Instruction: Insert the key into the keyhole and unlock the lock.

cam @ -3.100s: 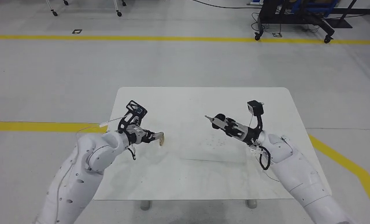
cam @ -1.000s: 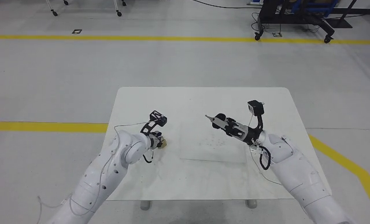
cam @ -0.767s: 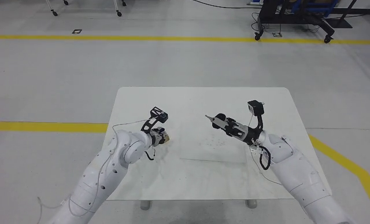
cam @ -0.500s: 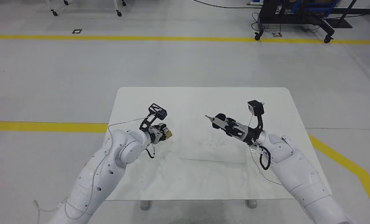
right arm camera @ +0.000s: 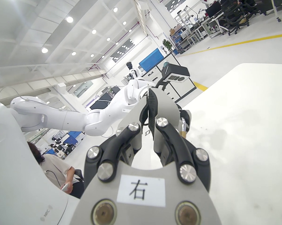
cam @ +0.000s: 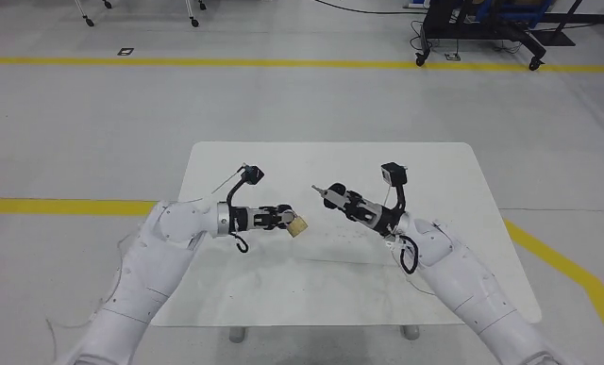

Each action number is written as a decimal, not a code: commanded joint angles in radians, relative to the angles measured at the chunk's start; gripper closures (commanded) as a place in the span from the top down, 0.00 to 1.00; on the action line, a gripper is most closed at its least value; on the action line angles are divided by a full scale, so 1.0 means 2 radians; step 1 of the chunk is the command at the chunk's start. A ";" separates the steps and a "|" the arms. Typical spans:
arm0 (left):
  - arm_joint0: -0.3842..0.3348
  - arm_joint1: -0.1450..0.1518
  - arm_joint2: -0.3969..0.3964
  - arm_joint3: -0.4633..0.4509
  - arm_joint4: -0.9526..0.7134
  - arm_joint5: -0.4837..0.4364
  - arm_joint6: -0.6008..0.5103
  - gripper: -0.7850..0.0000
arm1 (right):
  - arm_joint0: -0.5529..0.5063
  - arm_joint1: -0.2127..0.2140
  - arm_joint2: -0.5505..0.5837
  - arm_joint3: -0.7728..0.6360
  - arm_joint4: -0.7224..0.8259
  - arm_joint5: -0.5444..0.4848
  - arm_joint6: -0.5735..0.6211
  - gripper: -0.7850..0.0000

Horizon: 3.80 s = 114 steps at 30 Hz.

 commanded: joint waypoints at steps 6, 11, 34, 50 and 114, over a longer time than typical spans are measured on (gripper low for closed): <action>-0.059 -0.020 0.033 0.114 -0.199 0.009 -0.101 0.00 | 0.032 -0.024 -0.035 0.043 -0.021 -0.028 -0.053 0.00; -0.084 -0.031 0.047 0.165 -0.240 0.004 -0.124 0.00 | 0.043 -0.034 -0.044 0.063 -0.028 -0.032 -0.064 0.00; -0.115 -0.039 0.055 0.221 -0.243 0.012 -0.131 0.00 | 0.033 -0.026 -0.029 0.030 0.052 -0.032 0.030 0.00; -0.113 -0.062 0.069 0.255 -0.346 0.272 -0.048 0.00 | -0.051 -0.011 0.009 -0.064 0.088 0.080 0.047 0.00; -0.044 -0.054 0.046 0.116 -0.184 0.251 0.191 0.00 | -0.097 -0.045 -0.004 -0.131 0.151 0.457 -0.113 0.00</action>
